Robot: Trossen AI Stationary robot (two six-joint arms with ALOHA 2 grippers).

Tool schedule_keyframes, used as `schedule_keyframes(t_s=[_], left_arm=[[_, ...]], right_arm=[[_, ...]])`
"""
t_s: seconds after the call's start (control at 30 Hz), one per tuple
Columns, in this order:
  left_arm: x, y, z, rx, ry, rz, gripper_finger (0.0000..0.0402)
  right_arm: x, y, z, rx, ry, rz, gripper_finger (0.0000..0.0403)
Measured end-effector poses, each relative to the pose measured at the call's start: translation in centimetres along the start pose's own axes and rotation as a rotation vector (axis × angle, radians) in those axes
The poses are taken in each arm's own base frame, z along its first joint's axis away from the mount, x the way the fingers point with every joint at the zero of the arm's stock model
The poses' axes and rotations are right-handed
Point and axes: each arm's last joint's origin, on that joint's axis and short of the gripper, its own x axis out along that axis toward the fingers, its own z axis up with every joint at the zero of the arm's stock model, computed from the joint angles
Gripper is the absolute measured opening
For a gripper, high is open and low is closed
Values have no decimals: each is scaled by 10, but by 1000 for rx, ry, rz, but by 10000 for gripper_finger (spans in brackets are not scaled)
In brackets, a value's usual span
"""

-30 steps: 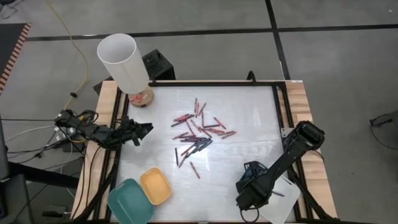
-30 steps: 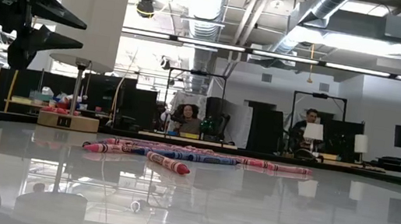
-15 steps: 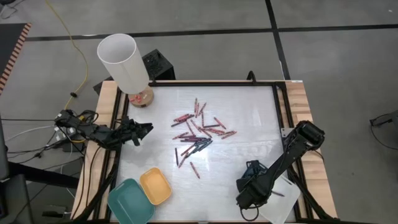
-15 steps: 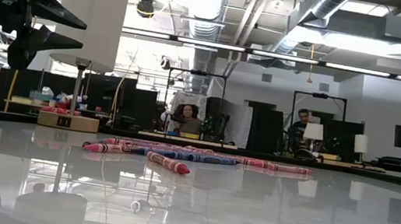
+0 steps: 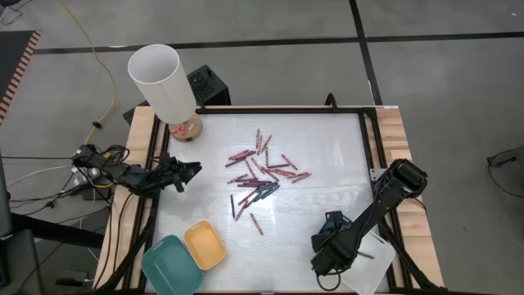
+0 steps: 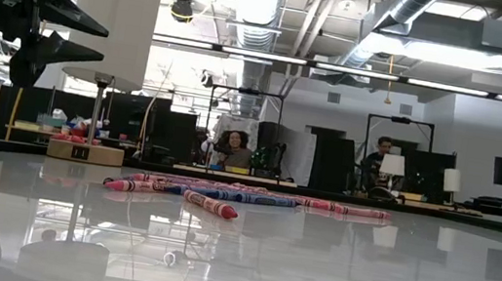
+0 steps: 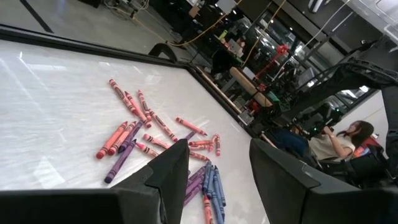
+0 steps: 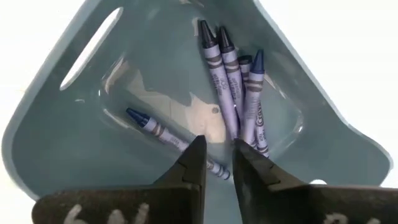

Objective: Sort crayons
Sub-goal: Put the pink crayon into the yellow bin

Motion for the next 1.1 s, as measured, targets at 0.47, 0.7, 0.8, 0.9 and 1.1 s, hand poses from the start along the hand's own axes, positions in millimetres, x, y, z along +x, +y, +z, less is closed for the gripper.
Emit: schedule_keyframes(t_s=[0.47, 0.7, 0.8, 0.9, 1.1], left_arm=[[0, 0, 0, -3, 0, 0, 160], [0, 0, 0, -3, 0, 0, 160], [0, 0, 0, -3, 0, 0, 160], [0, 0, 0, -3, 0, 0, 160], [0, 0, 0, -3, 0, 0, 160]], right_arm=[[-13, -1, -3, 14, 77, 32, 72], [-34, -2, -1, 15, 64, 26, 72], [-42, -2, 3, 19, 15, 15, 72], [-48, -5, 8, 33, -24, 6, 72], [-60, -20, 26, 98, -137, -40, 72]])
